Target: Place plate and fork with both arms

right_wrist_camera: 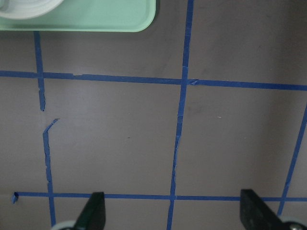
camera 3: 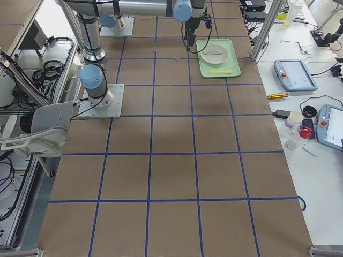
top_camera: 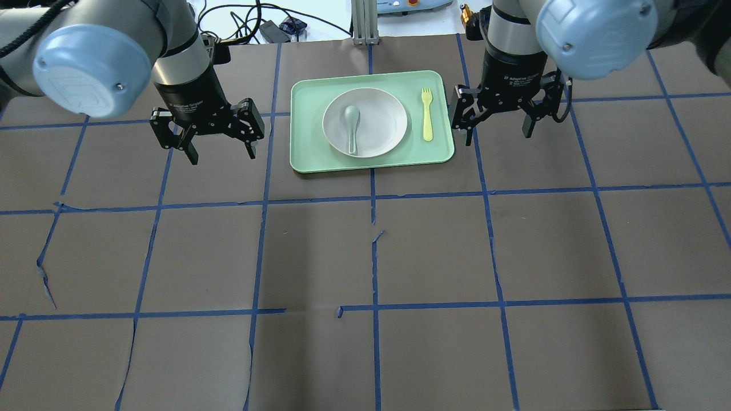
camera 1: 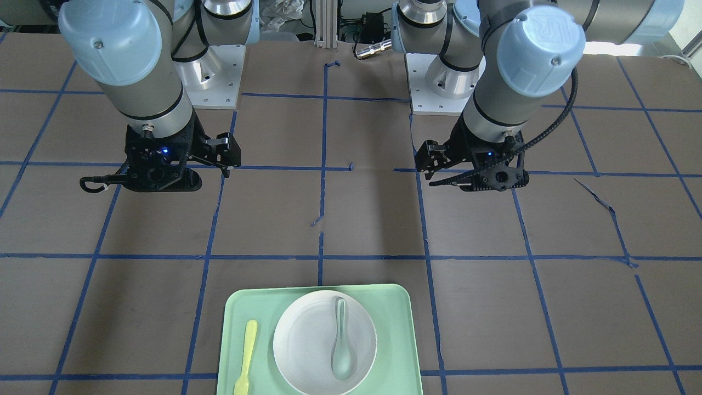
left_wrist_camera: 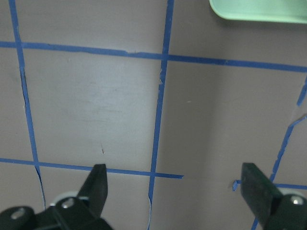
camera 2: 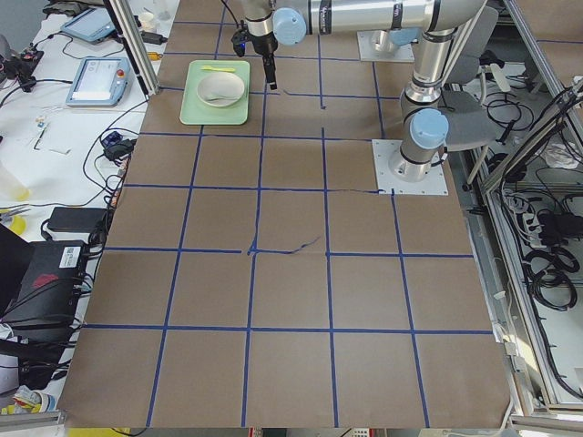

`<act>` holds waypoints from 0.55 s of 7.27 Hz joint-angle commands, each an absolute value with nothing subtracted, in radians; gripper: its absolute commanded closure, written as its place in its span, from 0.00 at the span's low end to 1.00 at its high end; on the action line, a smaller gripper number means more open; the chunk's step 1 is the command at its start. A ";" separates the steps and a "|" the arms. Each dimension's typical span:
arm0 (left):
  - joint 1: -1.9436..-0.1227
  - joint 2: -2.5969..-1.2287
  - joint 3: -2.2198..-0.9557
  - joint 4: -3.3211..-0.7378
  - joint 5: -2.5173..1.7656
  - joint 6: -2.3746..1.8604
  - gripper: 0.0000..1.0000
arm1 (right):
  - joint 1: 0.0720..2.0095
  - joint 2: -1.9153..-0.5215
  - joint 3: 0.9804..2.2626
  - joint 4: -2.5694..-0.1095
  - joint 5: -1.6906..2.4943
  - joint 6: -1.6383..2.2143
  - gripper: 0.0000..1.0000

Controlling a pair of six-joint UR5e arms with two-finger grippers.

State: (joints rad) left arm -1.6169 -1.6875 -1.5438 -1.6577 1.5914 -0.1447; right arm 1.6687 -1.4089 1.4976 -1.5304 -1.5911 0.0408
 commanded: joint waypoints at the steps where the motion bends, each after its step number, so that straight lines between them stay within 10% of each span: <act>1: -1.623 -1.635 -1.537 -1.752 1.589 -0.143 0.00 | 1.669 -1.443 1.503 -1.532 -1.562 0.044 0.00; 4: -1.637 -1.673 -1.555 -1.648 1.588 -0.130 0.00 | 1.686 -1.471 1.505 -1.517 -1.566 0.035 0.00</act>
State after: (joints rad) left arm -1.6346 -1.6592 -1.5464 -1.7007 1.5893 -0.1335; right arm 1.6790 -1.4620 1.5037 -1.5204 -1.5654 0.0384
